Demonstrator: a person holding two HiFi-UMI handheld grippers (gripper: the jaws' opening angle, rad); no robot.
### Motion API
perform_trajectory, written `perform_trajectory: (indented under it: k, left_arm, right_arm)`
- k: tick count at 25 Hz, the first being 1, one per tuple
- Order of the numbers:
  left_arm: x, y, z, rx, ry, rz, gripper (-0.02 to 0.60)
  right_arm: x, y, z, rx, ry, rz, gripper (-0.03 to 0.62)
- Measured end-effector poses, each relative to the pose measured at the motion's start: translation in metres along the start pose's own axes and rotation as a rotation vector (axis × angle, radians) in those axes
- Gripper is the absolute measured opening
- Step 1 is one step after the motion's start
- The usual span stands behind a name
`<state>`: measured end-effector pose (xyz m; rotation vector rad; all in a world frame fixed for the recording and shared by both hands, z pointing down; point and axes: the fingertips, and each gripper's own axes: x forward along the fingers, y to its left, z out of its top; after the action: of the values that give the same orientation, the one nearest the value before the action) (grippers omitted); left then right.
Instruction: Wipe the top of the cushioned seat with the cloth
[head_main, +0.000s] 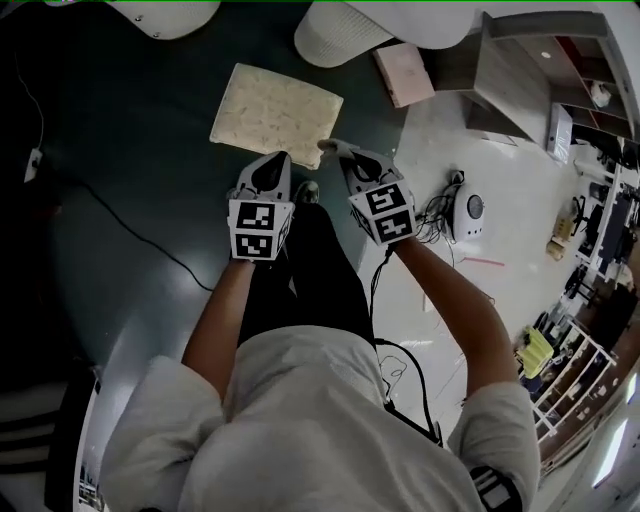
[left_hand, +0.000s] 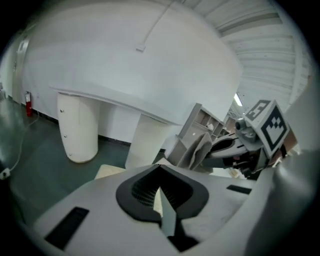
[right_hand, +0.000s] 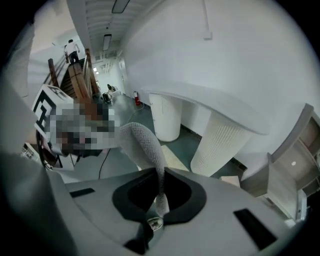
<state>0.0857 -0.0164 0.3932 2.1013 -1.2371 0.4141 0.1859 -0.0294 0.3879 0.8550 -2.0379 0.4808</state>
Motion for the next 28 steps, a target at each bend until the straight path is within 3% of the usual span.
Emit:
perform_trajectory:
  k: [3,6,12,17,23,25,28]
  left_arm:
    - [0.028,0.003,-0.022,0.03,0.017,-0.074,0.012]
    - [0.056,0.01,-0.044,0.064,0.039,-0.068,0.012]
    - [0.115,0.03,-0.105,0.007,0.122,-0.037,0.012]
    - [0.141,0.035,-0.14,0.049,0.192,-0.023,0.012]
    - [0.14,0.051,-0.147,0.005,0.21,-0.001,0.012]
    - [0.146,0.063,-0.149,-0.008,0.209,0.03,0.012]
    - [0.154,0.07,-0.153,-0.038,0.211,0.048,0.012]
  right_arm:
    - [0.033,-0.016,-0.031,-0.008,0.046,-0.017,0.018]
    - [0.067,-0.039,-0.059,0.026,0.07,-0.031,0.018]
    - [0.144,-0.082,-0.089,-0.014,0.067,-0.01,0.018]
    - [0.185,-0.152,-0.099,0.06,0.005,-0.162,0.018]
    - [0.239,-0.195,-0.101,0.064,-0.02,-0.265,0.019]
    - [0.262,-0.191,-0.106,0.048,0.006,-0.251,0.018]
    - [0.29,-0.165,-0.134,0.087,0.095,-0.114,0.02]
